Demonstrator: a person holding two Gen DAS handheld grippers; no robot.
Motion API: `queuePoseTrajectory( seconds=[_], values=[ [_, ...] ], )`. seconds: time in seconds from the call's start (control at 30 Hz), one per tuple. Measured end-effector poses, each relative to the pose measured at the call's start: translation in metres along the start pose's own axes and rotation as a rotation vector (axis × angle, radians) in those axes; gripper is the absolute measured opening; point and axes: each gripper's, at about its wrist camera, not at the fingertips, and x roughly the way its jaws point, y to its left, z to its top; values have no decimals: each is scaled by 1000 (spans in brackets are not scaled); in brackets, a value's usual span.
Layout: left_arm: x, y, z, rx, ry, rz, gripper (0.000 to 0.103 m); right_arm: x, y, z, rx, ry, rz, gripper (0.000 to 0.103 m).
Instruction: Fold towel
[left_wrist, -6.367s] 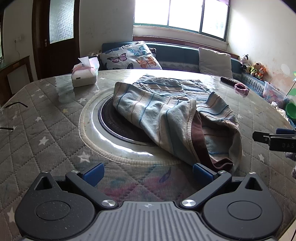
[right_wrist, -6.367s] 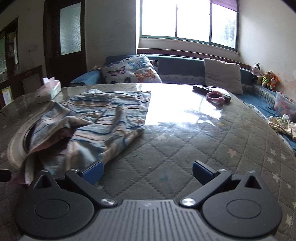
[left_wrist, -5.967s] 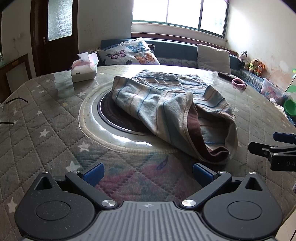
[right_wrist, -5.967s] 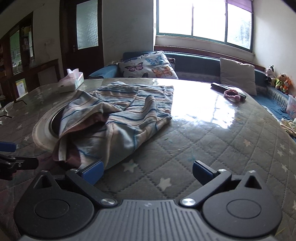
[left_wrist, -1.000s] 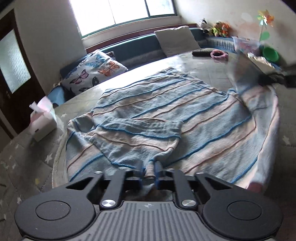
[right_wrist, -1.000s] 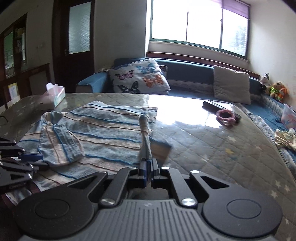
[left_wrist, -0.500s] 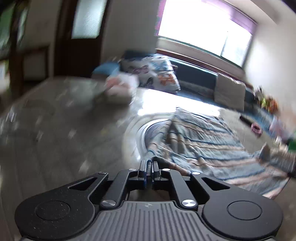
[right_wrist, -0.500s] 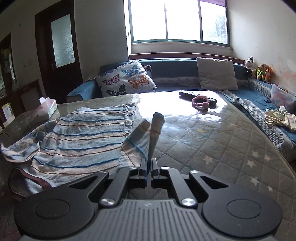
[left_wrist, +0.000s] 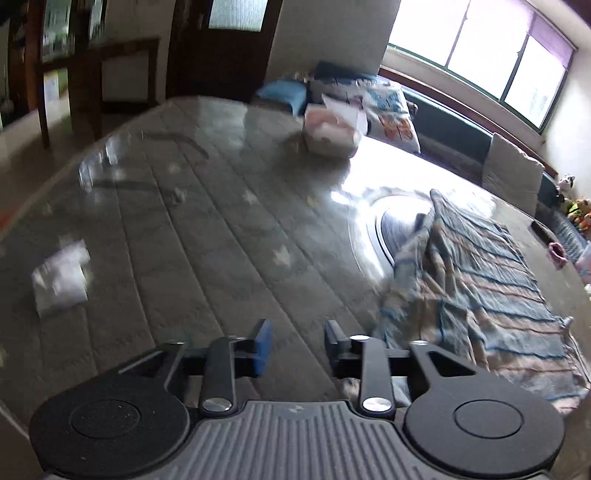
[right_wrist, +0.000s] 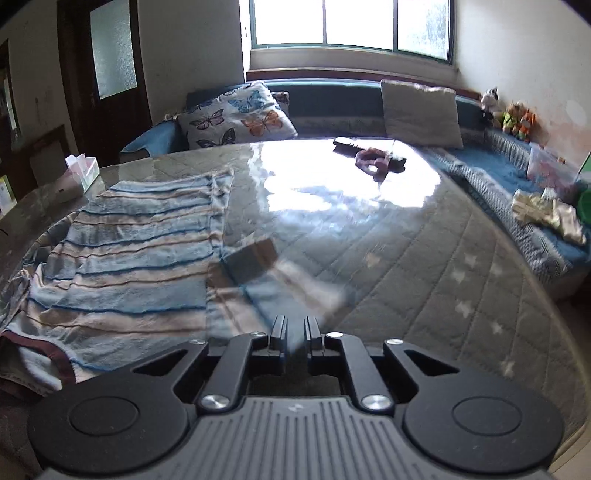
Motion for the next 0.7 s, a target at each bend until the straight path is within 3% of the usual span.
queuePoseTrajectory(
  seconds=[0.23,0.47,0.63,0.7],
  values=[
    [26,-44,37,103,-54,-46,37,18,15,41,-88,-32,33,8],
    [72,-99,76,194,-52,-119,37,80,44,94,-102,-7,144,10],
    [109,-126,97,212,-11,-161,37,128,66,122,-117,-6,177,12],
    [122,-130,103,208,3,-169,37,149,74,131,-118,-3,184,19]
  ],
)
